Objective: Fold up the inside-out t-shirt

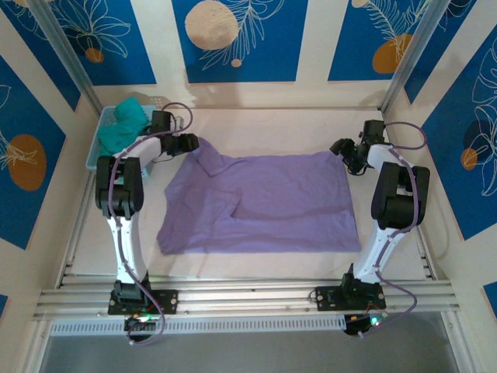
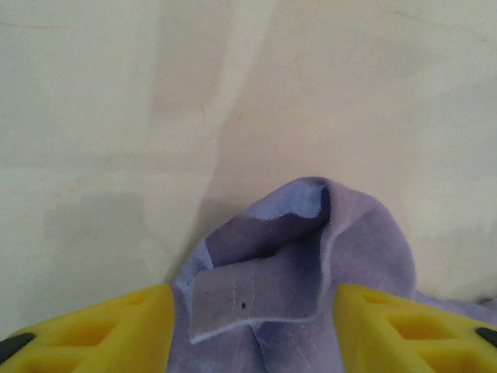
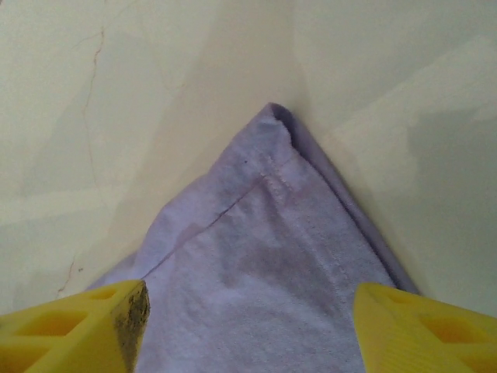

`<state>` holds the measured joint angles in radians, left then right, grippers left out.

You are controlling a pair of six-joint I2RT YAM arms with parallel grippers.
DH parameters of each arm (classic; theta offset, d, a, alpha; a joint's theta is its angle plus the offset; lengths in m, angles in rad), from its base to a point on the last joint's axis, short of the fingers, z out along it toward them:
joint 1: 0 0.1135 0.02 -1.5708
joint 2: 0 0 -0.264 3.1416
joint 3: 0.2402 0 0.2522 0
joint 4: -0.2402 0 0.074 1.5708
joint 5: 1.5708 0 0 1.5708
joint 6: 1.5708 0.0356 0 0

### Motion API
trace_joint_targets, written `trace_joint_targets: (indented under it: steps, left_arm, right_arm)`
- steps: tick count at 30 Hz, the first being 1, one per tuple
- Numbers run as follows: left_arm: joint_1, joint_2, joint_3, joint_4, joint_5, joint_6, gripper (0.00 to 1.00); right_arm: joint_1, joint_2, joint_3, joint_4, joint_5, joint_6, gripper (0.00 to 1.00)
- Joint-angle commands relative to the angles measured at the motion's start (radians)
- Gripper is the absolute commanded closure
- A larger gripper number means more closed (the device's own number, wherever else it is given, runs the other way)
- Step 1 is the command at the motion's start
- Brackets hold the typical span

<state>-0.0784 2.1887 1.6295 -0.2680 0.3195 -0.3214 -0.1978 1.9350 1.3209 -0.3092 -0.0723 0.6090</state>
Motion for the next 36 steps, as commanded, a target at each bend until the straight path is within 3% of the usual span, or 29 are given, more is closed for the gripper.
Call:
trace_joint_targets:
  steps: [1, 5, 10, 18, 36]
  left_arm:
    - [0.011, 0.039, 0.053, -0.074, 0.058, 0.047, 0.50]
    - [0.012, 0.061, 0.082, -0.089, 0.069, 0.051, 0.59]
    - [0.013, 0.069, 0.096, -0.100, 0.064, 0.046, 0.77]
    - [0.019, 0.031, 0.096, -0.109, 0.066, 0.046, 1.00]
    - [0.019, -0.088, -0.049, 0.035, 0.179, -0.051, 1.00]
  right_arm:
    - [0.005, 0.009, 0.023, -0.024, -0.040, -0.009, 0.30]
    - [0.006, 0.008, 0.024, -0.024, -0.048, -0.010, 0.30]
    - [0.005, 0.008, 0.039, -0.034, -0.032, -0.016, 0.30]
    - [0.006, 0.056, 0.123, -0.103, 0.081, -0.028, 0.31]
    - [0.055, 0.346, 0.499, -0.341, 0.189, -0.096, 0.52]
